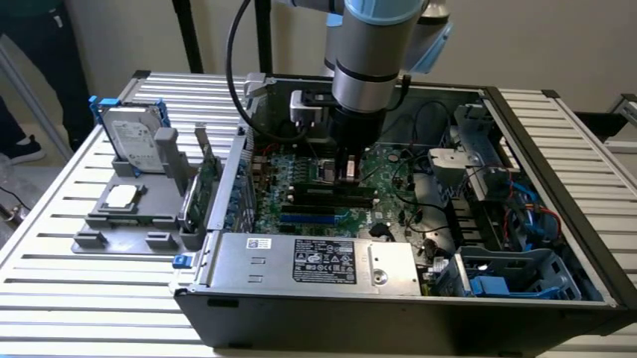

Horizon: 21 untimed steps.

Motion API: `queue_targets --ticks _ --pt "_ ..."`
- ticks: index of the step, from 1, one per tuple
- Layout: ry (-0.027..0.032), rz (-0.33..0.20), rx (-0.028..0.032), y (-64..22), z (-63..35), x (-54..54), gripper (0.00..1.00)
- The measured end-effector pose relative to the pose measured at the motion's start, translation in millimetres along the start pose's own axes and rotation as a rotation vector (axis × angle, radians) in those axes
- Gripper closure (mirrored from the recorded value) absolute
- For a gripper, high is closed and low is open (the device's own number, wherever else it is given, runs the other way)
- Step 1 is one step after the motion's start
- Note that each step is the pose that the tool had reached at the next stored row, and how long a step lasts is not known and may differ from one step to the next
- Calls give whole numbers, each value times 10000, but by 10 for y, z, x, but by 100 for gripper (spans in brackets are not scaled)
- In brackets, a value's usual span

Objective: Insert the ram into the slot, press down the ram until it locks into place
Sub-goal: 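Insert the ram into the slot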

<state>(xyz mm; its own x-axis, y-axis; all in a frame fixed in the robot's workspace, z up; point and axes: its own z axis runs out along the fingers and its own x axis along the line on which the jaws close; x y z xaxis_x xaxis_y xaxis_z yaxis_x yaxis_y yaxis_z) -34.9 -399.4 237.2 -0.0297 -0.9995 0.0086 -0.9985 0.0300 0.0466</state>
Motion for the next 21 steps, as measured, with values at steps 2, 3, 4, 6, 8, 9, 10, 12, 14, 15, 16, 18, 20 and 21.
queue_targets --ticks 2,3,4,6,8,9,10,12,14,15,16,18,20,21 --pt "1 -11 2 0 11 -3 87" --pt "2 -18 3 -1 17 -4 87" --pt "1 -26 5 -1 24 -6 87" --pt "2 -43 7 -2 39 -9 87" --pt "3 -60 9 -2 50 -12 87" --pt "3 -70 9 -2 55 -14 87" --pt "6 -80 9 -2 57 -14 87" --pt "7 -98 9 -2 60 -14 87" --pt "7 -109 9 -2 63 -14 87" --pt "7 -114 10 -3 64 -14 87" --pt "7 -120 9 -3 69 -15 87" --pt "6 -120 10 -3 73 -15 87" --pt "6 -120 10 -3 77 -15 87" --pt "5 -120 10 -3 79 -15 87"
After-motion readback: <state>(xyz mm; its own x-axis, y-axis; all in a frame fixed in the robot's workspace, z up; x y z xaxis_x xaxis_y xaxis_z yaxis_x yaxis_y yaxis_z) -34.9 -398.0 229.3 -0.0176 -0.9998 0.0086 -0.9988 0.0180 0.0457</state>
